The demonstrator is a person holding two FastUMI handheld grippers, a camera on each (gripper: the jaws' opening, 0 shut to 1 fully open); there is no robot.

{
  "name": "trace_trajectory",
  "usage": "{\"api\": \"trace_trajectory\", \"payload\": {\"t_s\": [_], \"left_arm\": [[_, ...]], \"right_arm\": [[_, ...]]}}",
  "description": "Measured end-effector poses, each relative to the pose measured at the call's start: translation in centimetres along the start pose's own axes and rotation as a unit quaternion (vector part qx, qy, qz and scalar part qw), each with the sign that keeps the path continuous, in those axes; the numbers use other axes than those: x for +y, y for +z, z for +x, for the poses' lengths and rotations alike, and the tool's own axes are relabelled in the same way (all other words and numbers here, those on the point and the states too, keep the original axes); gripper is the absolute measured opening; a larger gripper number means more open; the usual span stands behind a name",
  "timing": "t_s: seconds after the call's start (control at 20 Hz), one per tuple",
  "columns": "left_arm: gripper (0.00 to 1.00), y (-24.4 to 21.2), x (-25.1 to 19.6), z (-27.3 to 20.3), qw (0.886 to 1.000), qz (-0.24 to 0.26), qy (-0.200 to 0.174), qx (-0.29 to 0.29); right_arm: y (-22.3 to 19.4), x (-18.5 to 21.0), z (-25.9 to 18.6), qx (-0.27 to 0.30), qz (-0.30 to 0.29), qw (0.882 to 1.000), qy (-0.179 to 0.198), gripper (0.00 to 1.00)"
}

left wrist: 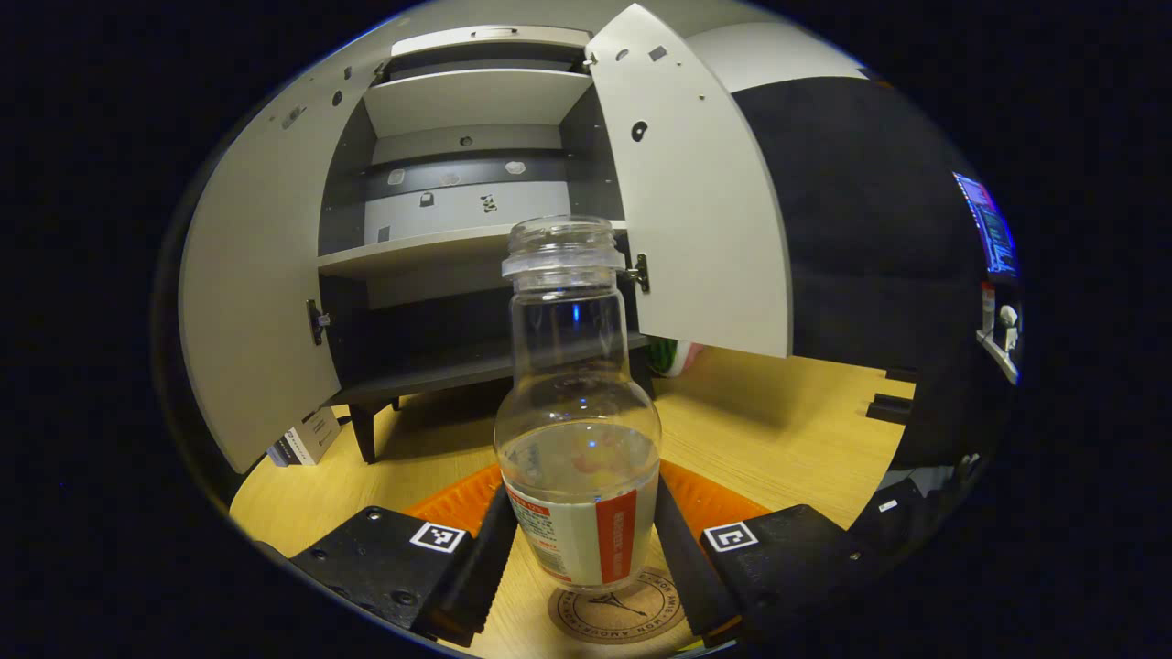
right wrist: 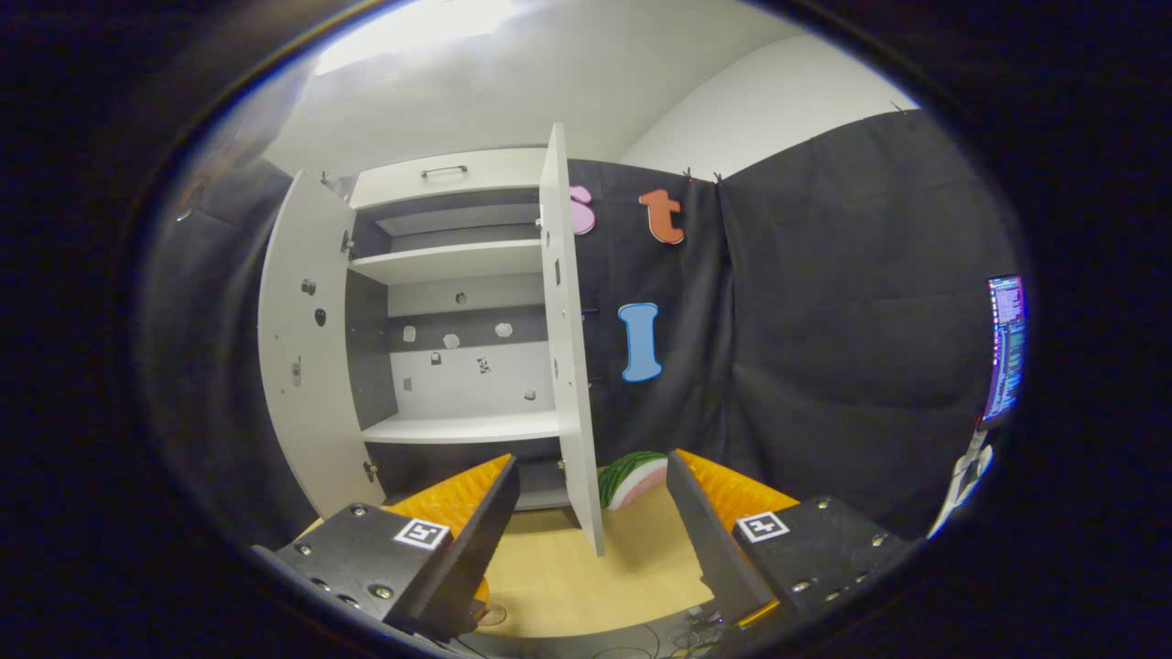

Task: Grasp the bottle in the cabinet with the left hand and place it on the coaster, then close the right door with the right hand and the left door with the left hand.

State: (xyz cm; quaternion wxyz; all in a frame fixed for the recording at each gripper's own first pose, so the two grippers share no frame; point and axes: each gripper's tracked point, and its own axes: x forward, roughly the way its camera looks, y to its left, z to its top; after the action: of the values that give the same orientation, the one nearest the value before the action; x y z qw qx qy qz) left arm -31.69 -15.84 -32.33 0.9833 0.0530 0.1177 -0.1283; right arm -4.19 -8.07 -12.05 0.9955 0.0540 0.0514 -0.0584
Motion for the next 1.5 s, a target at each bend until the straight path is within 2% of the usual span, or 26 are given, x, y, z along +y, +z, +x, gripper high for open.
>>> {"api": "trace_trajectory", "payload": {"t_s": [0.05,0.1,0.15,0.3,0.4,0.45,0.5,0.65,0.8,0.85,0.9,1.0,1.15,1.3,1.5], "left_arm": [[0.80,-0.4,-0.4,-0.3,1.000,0.002,-0.005,0.003],[0.80,-0.8,-0.2,-0.4,1.000,-0.002,-0.005,0.011],[0.80,-1.5,-0.7,-0.7,1.000,-0.011,-0.013,0.020],[0.80,-2.9,-1.7,-2.2,0.999,-0.021,-0.024,0.023],[0.80,-4.2,-1.6,-2.2,0.999,-0.015,-0.021,0.036],[0.81,-4.9,-1.3,-2.3,0.999,-0.014,-0.016,0.045],[0.82,-5.7,-1.0,-2.3,0.998,-0.010,-0.012,0.068],[0.87,-6.4,-1.6,-2.5,0.994,-0.019,-0.043,0.099],[0.90,-3.8,-1.5,-3.1,0.992,-0.030,-0.078,0.090],[0.90,-3.0,-1.6,-3.5,0.991,-0.033,-0.090,0.089],[0.91,-1.9,-1.8,-4.0,0.990,-0.030,-0.103,0.090],[0.91,0.2,-1.2,-4.8,0.989,-0.011,-0.115,0.091],[0.92,4.9,-0.3,-5.7,0.989,-0.004,-0.137,0.061],[0.92,10.7,1.0,-6.9,0.989,-0.028,-0.142,0.017],[0.93,18.3,3.1,-7.7,0.987,-0.070,-0.137,-0.037]], "right_arm": [[-0.4,0.2,0.5,0.007,-0.002,1.000,0.000,0.98],[-1.1,0.6,0.7,0.016,-0.002,1.000,0.003,0.94],[-1.7,1.0,1.0,0.022,0.000,1.000,0.003,0.98],[-2.8,1.5,1.1,0.029,0.018,0.999,0.006,0.98],[-3.1,1.6,1.1,0.028,0.040,0.999,0.005,0.98],[-3.3,1.5,1.0,0.029,0.052,0.998,0.004,0.94],[-3.3,1.5,1.1,0.031,0.065,0.997,0.003,0.98],[-3.0,1.1,1.2,0.033,0.096,0.995,0.000,0.99],[-2.0,-0.4,1.5,0.022,0.094,0.995,-0.015,0.98],[-1.8,-0.6,1.8,0.024,0.093,0.995,-0.016,0.94],[-1.7,-0.6,2.0,0.027,0.095,0.995,-0.017,0.98],[-0.4,-0.7,3.1,0.030,0.096,0.995,-0.020,0.98],[2.4,-1.6,5.3,0.005,0.078,0.997,-0.027,0.98],[5.5,-2.8,7.8,-0.028,0.040,0.999,-0.010,0.98],[7.8,-7.0,12.0,-0.040,-0.004,0.999,-0.027,0.98]]}}
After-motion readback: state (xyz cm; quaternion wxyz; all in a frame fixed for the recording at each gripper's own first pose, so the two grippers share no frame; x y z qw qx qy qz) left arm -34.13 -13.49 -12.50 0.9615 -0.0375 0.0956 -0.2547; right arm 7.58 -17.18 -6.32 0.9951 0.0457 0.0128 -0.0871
